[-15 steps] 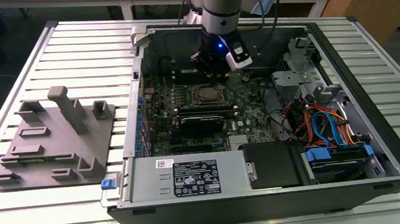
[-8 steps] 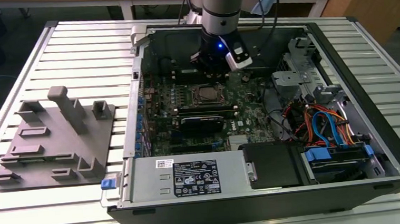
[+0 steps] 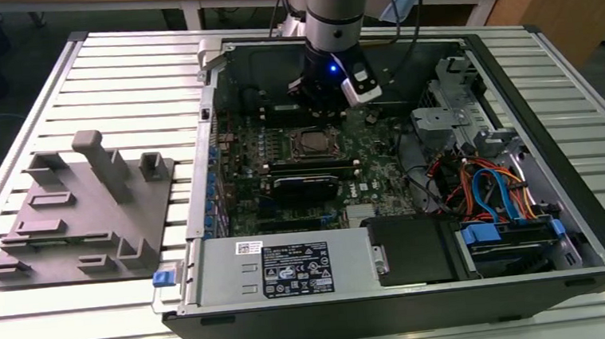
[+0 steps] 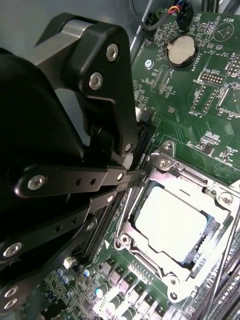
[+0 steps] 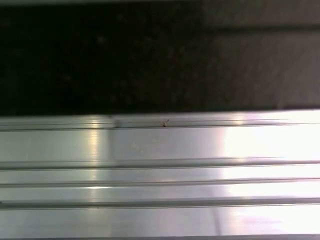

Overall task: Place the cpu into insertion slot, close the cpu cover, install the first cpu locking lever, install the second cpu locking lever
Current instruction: 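Install the first cpu locking lever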

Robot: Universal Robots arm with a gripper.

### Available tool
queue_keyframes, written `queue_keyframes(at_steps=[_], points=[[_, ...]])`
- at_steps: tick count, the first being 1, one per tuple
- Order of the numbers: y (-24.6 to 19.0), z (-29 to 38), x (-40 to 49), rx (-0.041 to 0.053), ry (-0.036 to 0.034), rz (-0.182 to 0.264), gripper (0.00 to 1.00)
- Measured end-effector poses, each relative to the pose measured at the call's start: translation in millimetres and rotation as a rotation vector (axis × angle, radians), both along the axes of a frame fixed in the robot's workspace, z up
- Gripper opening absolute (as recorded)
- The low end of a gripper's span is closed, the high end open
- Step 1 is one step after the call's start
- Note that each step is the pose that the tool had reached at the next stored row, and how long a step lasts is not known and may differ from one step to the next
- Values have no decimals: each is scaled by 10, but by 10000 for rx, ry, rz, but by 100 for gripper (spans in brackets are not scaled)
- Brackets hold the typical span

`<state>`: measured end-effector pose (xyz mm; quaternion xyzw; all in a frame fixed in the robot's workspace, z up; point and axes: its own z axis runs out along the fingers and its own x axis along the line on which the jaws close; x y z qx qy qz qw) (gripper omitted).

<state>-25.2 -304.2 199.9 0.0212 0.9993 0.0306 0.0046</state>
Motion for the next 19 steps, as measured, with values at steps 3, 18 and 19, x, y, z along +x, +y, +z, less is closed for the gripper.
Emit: queue_keyframes(at_steps=[3,18,19], points=[[0,1,0,-9,0,1,10],[0,-23,0,-209,1,0,10],[0,-25,0,-201,1,-1,10]])
